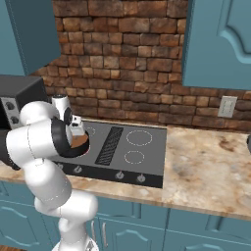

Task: Pick up the sugar cube(s) and place them in the saucepan with hot chocolate.

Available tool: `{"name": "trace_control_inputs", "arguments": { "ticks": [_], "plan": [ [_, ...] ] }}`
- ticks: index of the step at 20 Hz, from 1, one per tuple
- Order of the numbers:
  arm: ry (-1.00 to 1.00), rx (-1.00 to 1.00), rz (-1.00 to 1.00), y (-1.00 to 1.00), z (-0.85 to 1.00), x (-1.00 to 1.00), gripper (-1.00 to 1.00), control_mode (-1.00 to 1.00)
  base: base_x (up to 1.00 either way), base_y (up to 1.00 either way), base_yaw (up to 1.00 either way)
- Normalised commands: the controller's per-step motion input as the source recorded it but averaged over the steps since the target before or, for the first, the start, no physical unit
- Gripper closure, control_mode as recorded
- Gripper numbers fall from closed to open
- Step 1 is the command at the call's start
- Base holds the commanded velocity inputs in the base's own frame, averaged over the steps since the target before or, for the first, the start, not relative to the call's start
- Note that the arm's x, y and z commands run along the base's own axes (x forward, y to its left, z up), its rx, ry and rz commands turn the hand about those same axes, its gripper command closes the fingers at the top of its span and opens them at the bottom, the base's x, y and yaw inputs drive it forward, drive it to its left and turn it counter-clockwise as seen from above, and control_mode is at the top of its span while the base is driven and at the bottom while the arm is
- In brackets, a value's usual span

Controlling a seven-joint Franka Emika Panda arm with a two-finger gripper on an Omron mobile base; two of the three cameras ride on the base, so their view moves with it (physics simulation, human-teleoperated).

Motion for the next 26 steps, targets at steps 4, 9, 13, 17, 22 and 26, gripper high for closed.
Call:
{"name": "trace_control_inputs", "arguments": {
  "ticks": [4,9,13,17,22,26],
  "plan": [
    [0.00,-0.03,-0.02,-0.07,0.12,-0.07,-1.00,-1.00,0.00,0.00,0.00],
    [0.00,-0.01,-0.13,-0.56,0.58,-0.34,-1.00,-1.00,0.00,0.00,0.00],
    [0.00,0.00,-0.18,-0.93,0.64,-0.33,-1.00,-1.00,0.00,0.00,0.00],
    [0.00,-0.03,-0.14,-0.77,0.56,-0.35,-1.00,-1.00,0.00,0.00,0.00],
    [-0.06,-0.03,-0.11,-0.53,0.35,-0.73,-1.00,-1.00,0.00,0.00,0.00],
    [-0.16,-0.01,-0.07,-0.32,0.34,-0.97,-1.00,-1.00,0.00,0.00,0.00]
  ]
}}
